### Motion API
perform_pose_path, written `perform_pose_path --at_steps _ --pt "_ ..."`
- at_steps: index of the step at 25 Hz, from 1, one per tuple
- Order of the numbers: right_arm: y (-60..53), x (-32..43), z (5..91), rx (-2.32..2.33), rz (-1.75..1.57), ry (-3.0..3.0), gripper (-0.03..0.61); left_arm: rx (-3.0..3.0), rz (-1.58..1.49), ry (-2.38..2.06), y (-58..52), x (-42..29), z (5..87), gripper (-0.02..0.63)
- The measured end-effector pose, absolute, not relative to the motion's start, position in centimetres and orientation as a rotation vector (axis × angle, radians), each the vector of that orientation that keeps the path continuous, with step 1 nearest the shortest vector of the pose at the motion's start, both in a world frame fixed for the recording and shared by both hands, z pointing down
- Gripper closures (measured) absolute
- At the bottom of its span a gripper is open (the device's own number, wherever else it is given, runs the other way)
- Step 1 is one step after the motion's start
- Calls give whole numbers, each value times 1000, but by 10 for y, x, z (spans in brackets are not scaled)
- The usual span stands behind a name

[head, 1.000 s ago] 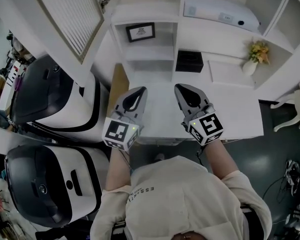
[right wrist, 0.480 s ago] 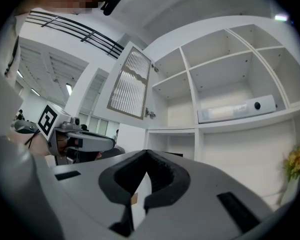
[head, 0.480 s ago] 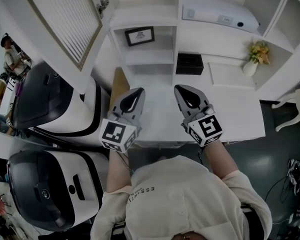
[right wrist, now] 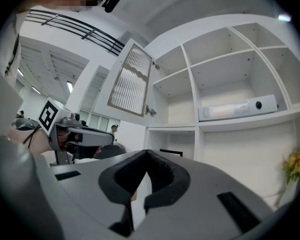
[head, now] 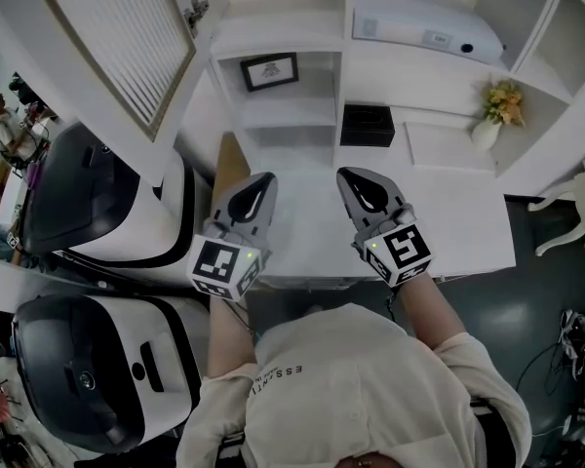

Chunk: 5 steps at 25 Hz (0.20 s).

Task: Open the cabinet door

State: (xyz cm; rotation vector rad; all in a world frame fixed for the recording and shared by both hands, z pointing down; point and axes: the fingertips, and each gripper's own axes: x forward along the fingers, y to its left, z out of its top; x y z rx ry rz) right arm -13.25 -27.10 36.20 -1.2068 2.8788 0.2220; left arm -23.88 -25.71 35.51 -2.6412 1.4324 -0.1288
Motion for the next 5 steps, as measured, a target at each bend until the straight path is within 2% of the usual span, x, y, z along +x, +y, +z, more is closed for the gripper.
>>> perform_pose_path --at_steps 5 --pt "-272 -128 363 -1226 219 2878 565 -2636 -122 1419 -254 -234 352 609"
